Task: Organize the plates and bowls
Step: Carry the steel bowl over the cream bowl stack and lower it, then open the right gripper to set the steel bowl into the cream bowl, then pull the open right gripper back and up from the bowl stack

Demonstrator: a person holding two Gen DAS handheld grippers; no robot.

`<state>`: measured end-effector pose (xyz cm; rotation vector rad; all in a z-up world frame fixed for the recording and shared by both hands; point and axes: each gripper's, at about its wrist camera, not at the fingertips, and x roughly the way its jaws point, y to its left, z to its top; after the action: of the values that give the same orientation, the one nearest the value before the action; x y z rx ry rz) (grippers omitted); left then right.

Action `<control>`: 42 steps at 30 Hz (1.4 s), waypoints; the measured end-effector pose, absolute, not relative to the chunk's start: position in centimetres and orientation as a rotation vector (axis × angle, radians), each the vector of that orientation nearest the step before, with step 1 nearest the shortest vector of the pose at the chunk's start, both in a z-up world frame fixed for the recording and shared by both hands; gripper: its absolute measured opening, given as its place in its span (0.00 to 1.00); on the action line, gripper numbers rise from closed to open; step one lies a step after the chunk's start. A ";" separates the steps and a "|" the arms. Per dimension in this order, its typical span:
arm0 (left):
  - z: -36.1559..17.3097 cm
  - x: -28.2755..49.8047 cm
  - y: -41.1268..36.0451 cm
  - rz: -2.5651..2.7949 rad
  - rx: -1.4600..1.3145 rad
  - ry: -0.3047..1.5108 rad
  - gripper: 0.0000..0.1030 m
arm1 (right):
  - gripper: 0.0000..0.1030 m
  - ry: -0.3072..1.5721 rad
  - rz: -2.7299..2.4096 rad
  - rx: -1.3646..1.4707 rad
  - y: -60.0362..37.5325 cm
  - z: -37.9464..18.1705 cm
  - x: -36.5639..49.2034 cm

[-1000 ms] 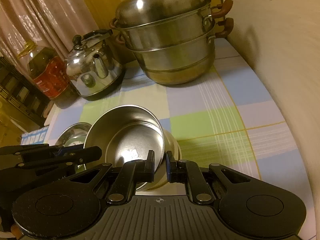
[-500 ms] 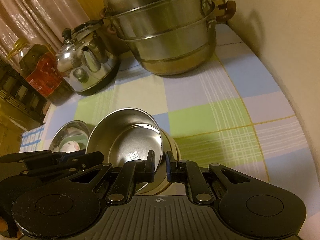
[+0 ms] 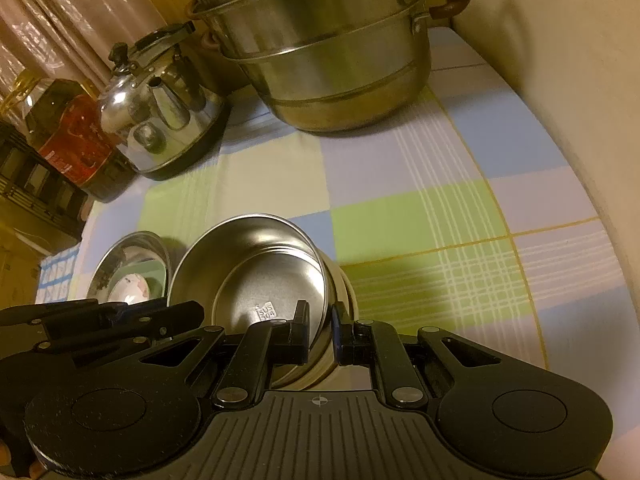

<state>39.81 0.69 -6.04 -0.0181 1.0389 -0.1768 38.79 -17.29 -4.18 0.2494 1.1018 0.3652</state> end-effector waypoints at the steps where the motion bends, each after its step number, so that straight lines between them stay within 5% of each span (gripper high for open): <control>1: -6.1 39.9 0.7 -0.176 -0.019 1.042 0.10 | 0.11 1.104 0.365 0.249 -17.3 -4.3 38.9; 23: -6.0 39.5 0.4 -0.161 -0.008 1.024 0.13 | 0.12 1.085 0.348 0.252 -17.8 -4.2 38.9; 25: -5.7 39.3 0.5 -0.157 -0.009 1.016 0.14 | 0.16 1.076 0.348 0.248 -17.9 -4.0 38.6; 29: -4.9 38.5 0.7 -0.150 -0.021 1.002 0.16 | 0.43 1.044 0.358 0.247 -18.3 -3.2 37.7; 42: -2.2 31.9 1.7 -0.093 -0.057 0.960 0.27 | 0.54 0.989 0.399 0.250 -20.2 -1.2 32.5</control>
<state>31.92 1.73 -2.15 -0.0575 0.9599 -0.0932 32.48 -20.20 -1.23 0.2503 0.9890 0.3992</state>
